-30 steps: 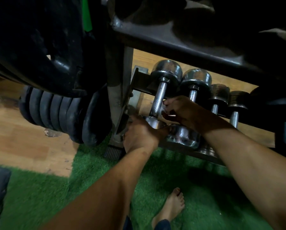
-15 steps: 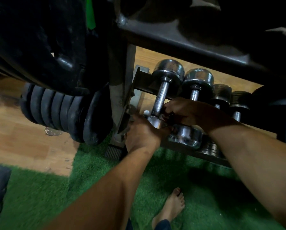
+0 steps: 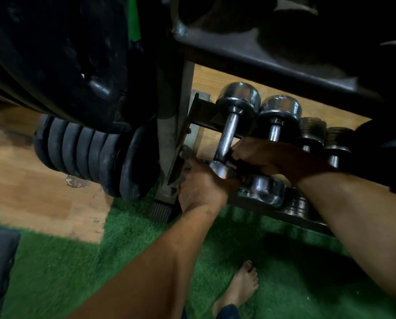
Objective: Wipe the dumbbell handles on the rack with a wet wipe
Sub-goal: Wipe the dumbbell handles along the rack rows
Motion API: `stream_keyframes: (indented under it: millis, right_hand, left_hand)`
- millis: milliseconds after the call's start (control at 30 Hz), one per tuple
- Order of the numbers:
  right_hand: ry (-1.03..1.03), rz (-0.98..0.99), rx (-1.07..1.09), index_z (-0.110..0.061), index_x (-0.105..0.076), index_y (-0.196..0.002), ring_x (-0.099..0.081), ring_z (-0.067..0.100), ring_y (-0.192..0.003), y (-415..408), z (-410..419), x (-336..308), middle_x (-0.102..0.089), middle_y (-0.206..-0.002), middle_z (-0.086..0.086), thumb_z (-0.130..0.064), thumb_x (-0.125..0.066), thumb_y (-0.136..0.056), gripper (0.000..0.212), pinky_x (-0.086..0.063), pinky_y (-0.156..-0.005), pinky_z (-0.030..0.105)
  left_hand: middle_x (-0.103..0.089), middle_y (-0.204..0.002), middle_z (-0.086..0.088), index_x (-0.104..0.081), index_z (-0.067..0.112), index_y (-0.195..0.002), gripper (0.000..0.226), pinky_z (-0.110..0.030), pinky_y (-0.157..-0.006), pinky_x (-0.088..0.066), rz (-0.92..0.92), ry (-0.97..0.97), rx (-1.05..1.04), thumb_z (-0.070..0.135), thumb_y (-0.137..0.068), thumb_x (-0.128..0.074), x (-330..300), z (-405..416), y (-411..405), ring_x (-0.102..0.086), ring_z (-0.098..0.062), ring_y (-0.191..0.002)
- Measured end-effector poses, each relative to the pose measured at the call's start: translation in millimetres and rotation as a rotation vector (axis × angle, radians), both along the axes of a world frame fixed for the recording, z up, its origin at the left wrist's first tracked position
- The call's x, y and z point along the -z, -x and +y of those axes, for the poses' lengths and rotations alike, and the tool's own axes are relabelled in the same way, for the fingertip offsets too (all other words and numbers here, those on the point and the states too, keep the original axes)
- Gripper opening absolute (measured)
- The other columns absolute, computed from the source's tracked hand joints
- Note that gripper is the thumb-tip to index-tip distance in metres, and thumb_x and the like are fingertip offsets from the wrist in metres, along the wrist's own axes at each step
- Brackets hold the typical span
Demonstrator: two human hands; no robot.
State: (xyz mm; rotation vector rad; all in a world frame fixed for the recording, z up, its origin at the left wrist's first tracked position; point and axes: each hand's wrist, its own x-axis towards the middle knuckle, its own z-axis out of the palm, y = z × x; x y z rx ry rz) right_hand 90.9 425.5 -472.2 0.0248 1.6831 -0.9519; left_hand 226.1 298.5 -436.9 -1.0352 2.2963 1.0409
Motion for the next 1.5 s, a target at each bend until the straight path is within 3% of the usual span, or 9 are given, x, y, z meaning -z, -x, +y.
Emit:
stream_keyframes:
  millis: [200,433,533,633,733,900,1067,1267,1500]
  right_hand:
    - [-0.080,0.142,-0.183,-0.008,-0.067,-0.069,-0.058,0.019,-0.071,2.1,-2.5,3.2,-0.063,-0.066,0.002,0.002,-0.059,-0.085,0.021,-0.046,-0.057,0.021]
    - [0.023,0.155,-0.176,0.028,-0.058,-0.088,-0.050,0.016,-0.051,3.7,-6.0,-50.6,-0.049,-0.064,0.021,0.021,-0.055,-0.083,0.009,-0.039,-0.048,0.020]
    - [-0.101,0.508,-0.245,0.012,-0.069,-0.107,-0.061,0.002,-0.061,15.0,-16.0,-69.3,-0.064,-0.070,0.004,0.007,-0.059,-0.089,0.021,-0.046,-0.058,0.015]
    - [-0.212,1.024,-0.368,-0.019,-0.075,-0.094,-0.066,0.024,-0.084,23.5,-25.4,-72.9,-0.069,-0.090,0.007,-0.025,-0.052,-0.090,0.024,-0.049,-0.075,0.032]
    - [-0.310,1.527,-0.543,-0.006,-0.075,-0.097,-0.070,0.036,-0.076,19.1,-32.1,-57.4,-0.072,-0.090,0.019,-0.011,-0.060,-0.090,0.017,-0.053,-0.066,0.035]
    - [-0.492,1.208,-0.817,-0.013,-0.069,-0.105,-0.064,0.029,-0.073,11.4,-56.2,-58.0,-0.068,-0.087,0.006,-0.014,-0.052,-0.092,0.022,-0.038,-0.059,0.030]
    - [-0.632,1.239,-0.857,-0.015,-0.068,-0.106,-0.049,0.025,-0.067,13.8,-67.3,-58.2,-0.062,-0.083,0.005,-0.012,-0.048,-0.096,0.023,-0.038,-0.061,0.034]
    - [-0.449,1.135,-1.046,-0.022,-0.072,-0.099,-0.066,0.029,-0.076,16.1,-72.4,-49.5,-0.072,-0.095,0.007,-0.007,-0.054,-0.086,0.026,-0.054,-0.063,0.035]
    - [-0.459,1.042,-1.105,-0.016,-0.074,-0.099,-0.066,0.029,-0.076,14.2,-76.0,-41.9,-0.072,-0.099,0.008,-0.001,-0.054,-0.084,0.029,-0.045,-0.057,0.027]
  left_hand:
    - [-0.062,-0.128,-0.012,-0.035,0.011,-0.142,0.123,-0.048,-0.087,-0.056,0.002,0.002,0.015,0.077,-0.049,-0.082,0.3,0.3,0.5,-0.064,-0.038,-0.110]
    - [-0.061,-0.132,-0.011,-0.033,0.011,-0.146,0.125,-0.045,-0.089,-0.055,0.007,0.013,0.012,0.076,-0.052,-0.085,0.7,1.9,1.8,-0.064,-0.036,-0.114]
    - [-0.061,-0.135,-0.011,-0.032,0.013,-0.147,0.127,-0.045,-0.092,-0.055,0.009,0.012,0.001,0.076,-0.050,-0.085,1.5,1.7,0.8,-0.063,-0.035,-0.118]
    - [-0.058,-0.138,-0.013,-0.028,0.011,-0.150,0.134,-0.043,-0.090,-0.053,-0.008,0.016,0.007,0.080,-0.049,-0.083,0.9,1.9,1.5,-0.062,-0.036,-0.119]
    - [-0.056,-0.140,-0.013,-0.024,0.010,-0.152,0.132,-0.041,-0.088,-0.052,-0.010,0.015,0.010,0.075,-0.055,-0.085,0.2,2.2,1.4,-0.061,-0.036,-0.120]
    - [-0.056,-0.138,-0.012,-0.027,0.012,-0.150,0.125,-0.041,-0.088,-0.052,0.020,-0.013,0.007,0.071,-0.057,-0.087,-0.2,1.6,0.4,-0.062,-0.036,-0.117]
    - [-0.056,-0.139,-0.013,-0.026,0.011,-0.151,0.128,-0.041,-0.092,-0.051,0.027,-0.007,0.008,0.072,-0.056,-0.087,-2.9,2.0,0.7,-0.060,-0.035,-0.120]
    - [-0.057,-0.138,-0.011,-0.030,0.014,-0.147,0.123,-0.044,-0.093,-0.054,0.034,-0.009,0.004,0.073,-0.055,-0.086,-0.5,1.2,0.2,-0.061,-0.035,-0.119]
    - [-0.060,-0.133,-0.010,-0.035,0.015,-0.141,0.114,-0.046,-0.090,-0.055,0.037,-0.004,0.010,0.072,-0.056,-0.086,2.0,1.8,0.2,-0.063,-0.035,-0.114]
